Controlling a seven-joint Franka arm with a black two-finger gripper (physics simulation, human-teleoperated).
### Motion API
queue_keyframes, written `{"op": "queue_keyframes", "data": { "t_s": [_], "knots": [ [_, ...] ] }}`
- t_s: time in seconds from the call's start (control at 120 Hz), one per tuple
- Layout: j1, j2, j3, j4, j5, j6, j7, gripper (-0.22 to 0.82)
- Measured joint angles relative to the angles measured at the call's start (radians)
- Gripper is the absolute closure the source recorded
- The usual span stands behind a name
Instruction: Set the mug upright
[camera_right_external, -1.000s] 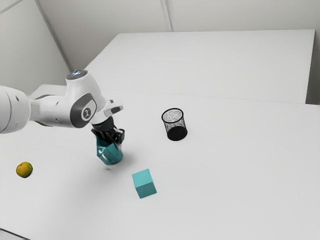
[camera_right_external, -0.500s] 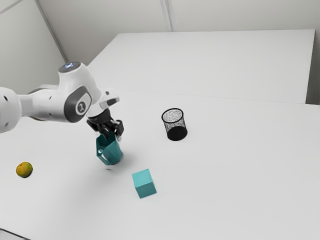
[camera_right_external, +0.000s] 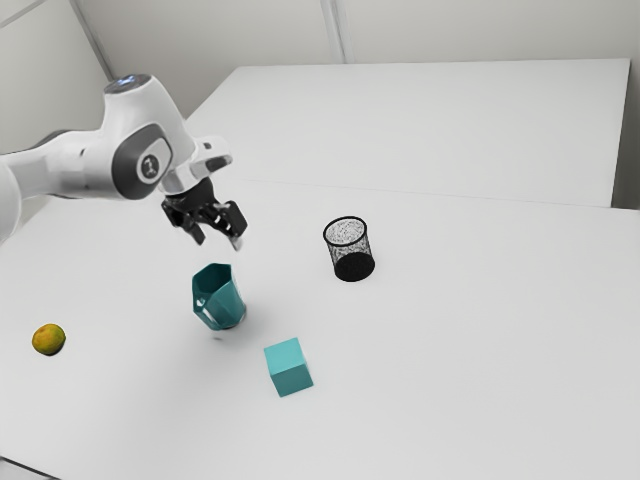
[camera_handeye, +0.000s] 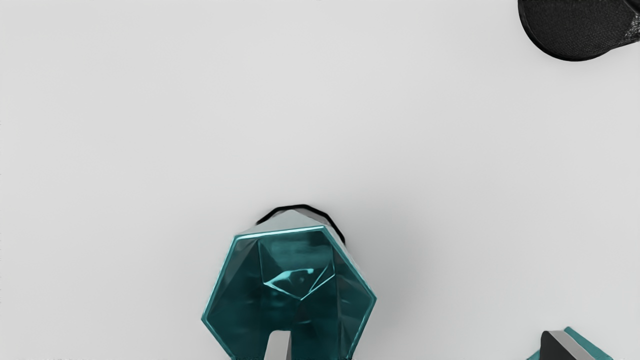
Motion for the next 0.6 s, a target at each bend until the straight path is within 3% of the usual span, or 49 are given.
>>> {"op": "queue_keyframes", "data": {
  "t_s": [0.367,0.6],
  "knots": [
    [0.000,0.057,0.001,0.292,0.006,-0.312,-0.001,0.03],
    [0.001,0.062,0.003,0.424,0.014,-0.436,0.001,0.02]
  ]
}}
